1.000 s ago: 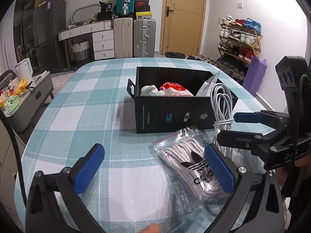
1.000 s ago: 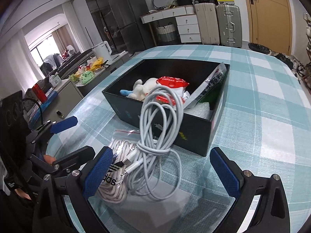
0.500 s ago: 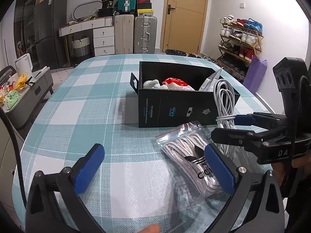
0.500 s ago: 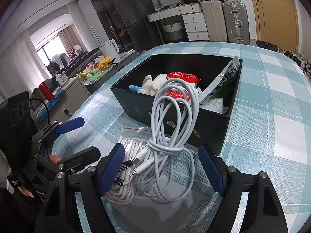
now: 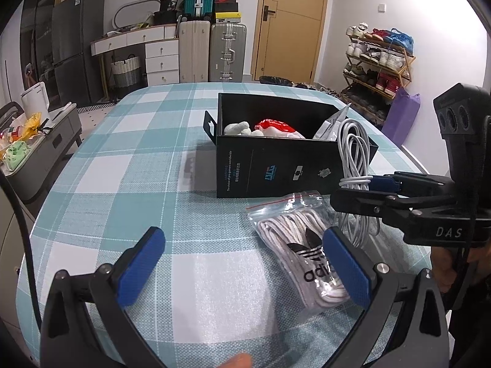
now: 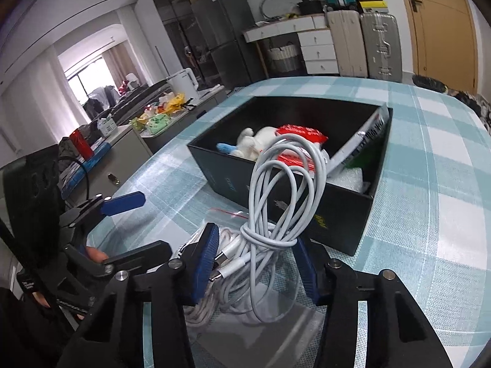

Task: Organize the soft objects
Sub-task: 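Grasp the coiled white cable with the right tool while the left tool grasps the adidas sock bag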

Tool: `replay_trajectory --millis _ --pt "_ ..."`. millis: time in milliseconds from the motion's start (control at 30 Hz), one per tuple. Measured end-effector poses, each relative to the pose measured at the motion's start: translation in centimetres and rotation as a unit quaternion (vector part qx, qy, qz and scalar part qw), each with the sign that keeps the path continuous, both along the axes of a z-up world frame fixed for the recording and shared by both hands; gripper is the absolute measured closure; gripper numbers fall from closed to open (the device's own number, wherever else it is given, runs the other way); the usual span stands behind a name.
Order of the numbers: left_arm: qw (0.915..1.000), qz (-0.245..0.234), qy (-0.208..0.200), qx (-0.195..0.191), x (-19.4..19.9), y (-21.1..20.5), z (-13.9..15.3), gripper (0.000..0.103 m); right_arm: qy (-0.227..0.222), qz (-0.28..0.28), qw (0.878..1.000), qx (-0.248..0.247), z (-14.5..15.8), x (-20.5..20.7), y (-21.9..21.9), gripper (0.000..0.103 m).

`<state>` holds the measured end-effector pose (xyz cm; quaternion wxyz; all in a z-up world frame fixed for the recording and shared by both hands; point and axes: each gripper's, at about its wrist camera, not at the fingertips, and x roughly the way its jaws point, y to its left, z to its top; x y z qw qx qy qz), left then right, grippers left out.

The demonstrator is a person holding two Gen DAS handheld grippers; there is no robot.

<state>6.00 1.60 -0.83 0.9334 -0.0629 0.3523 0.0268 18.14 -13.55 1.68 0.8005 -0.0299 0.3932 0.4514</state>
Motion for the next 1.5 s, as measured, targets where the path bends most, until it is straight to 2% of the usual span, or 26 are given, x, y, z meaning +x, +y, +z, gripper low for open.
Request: replay_trajectory --millis 167,433,667,800,1000,1200,1367,1400,1500 --pt "1.0 -0.002 0.002 0.004 -0.1 -0.2 0.1 0.0 -0.006 0.003 1.0 0.011 0.5 -0.1 -0.4 0.054" --pt "0.9998 -0.016 0.009 -0.003 -0.1 -1.1 0.3 0.0 -0.043 0.006 0.998 0.041 3.1 -0.8 -1.7 0.054" --pt "0.9993 -0.029 0.025 -0.005 0.5 -2.8 0.0 0.0 -0.064 -0.013 0.996 0.065 4.9 -0.7 -3.5 0.054" --pt "0.9985 -0.038 0.04 -0.002 1.1 -3.9 -0.4 0.0 -0.063 -0.02 0.996 0.066 5.1 -0.3 -4.0 0.054" --pt "0.9959 -0.032 0.078 0.032 2.0 -5.5 -1.5 0.0 -0.062 -0.021 0.996 0.065 5.1 -0.4 -4.1 0.054" --pt "0.9945 -0.048 0.088 0.029 2.0 -5.9 -1.7 0.002 -0.057 -0.026 0.996 0.064 4.8 -0.5 -4.3 0.054" --pt "0.9932 -0.067 0.094 0.016 1.9 -6.4 -1.9 0.026 -0.056 -0.027 0.996 0.064 4.8 -0.5 -4.3 0.054" --pt "0.9931 -0.071 0.093 0.015 1.9 -6.4 -1.9 0.038 -0.056 -0.026 0.996 0.064 4.8 -0.5 -4.4 0.054" --pt "0.9934 -0.073 0.087 0.014 1.5 -6.5 -1.7 0.056 -0.056 -0.027 0.996 0.064 4.8 -0.5 -4.4 0.054"
